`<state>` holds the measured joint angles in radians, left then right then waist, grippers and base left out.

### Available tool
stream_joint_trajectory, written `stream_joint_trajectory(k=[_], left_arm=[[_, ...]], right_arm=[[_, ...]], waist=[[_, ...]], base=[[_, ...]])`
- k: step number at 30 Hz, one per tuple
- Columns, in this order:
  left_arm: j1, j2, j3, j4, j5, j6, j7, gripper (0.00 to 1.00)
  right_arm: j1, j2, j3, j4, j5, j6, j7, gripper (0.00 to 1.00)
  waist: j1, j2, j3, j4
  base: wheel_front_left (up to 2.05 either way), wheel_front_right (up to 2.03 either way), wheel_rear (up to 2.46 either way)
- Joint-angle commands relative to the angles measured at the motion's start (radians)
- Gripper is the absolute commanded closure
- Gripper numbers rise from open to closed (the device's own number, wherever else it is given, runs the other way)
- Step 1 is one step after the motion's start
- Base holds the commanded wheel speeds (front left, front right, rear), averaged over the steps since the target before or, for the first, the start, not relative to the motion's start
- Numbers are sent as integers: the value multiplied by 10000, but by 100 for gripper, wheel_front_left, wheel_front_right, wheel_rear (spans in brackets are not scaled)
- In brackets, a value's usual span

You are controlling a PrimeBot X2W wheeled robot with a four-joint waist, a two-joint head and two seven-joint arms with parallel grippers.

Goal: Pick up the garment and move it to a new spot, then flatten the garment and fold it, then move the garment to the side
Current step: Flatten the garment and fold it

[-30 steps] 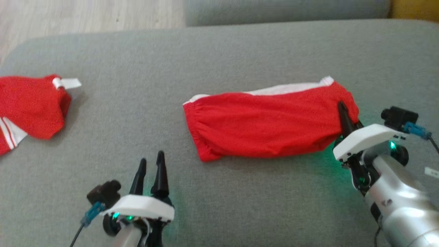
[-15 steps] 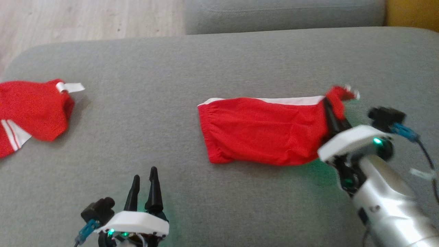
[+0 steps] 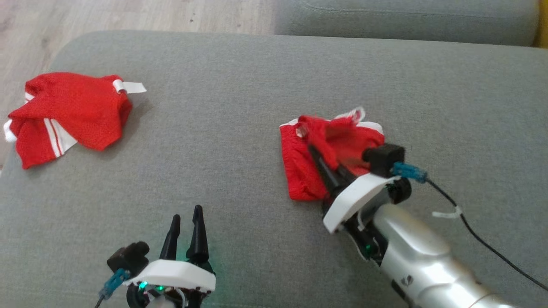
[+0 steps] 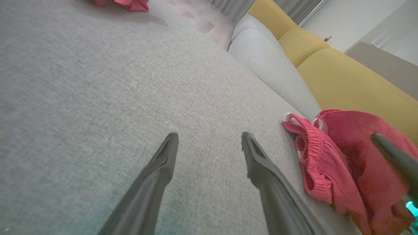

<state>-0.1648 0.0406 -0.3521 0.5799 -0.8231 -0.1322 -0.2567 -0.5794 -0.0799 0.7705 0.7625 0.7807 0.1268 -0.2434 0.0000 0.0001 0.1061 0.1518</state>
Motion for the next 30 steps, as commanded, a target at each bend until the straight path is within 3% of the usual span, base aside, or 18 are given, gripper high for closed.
stream_joint_trajectory(k=[1, 7, 10, 14, 15, 21, 25, 30], left_arm=[[-484, 97, 273, -184, 93, 15, -51, 0], [-569, 97, 635, -11, 636, 15, -51, 0], [-573, 97, 1046, -50, 1168, 43, -51, 0], [-505, 97, 1532, -345, 2151, 256, -51, 0], [-449, 97, 1705, -530, 2666, 419, -51, 0], [-163, 97, 1922, -1106, 4082, 960, -51, 0], [153, 97, 1965, -1306, 4611, 1255, -51, 0], [738, 97, 1836, -1538, 5315, 1545, -51, 0]], right_arm=[[-78, 236, 242, -133, -19, 39, 46, 0], [-215, 291, 951, -371, -36, 39, -113, 0], [-206, 293, 560, -234, -209, 39, -167, 0], [124, 132, -1297, -619, -1251, 39, -178, 0], [550, 57, -2509, -876, -2111, 39, -180, 0], [2106, 198, -5342, -1743, -4651, 39, -181, 0], [2917, 281, -6209, -1979, -5556, 39, -182, 0], [3697, 292, -6168, -2143, -5447, 39, -182, 0]], waist=[[0, -1, 4, 70], [0, -1, -59, -93], [0, -1, -114, -318], [0, -1, -152, -604], [0, -1, -171, -706], [0, -1, -325, -918], [0, -1, -566, -1012], [0, -1, -944, -1098]], base=[[0, 0, 0], [0, 0, 0], [0, 0, 0], [0, 0, 0], [0, 0, 0], [0, 0, 0], [0, 0, 0], [0, 0, 0]])
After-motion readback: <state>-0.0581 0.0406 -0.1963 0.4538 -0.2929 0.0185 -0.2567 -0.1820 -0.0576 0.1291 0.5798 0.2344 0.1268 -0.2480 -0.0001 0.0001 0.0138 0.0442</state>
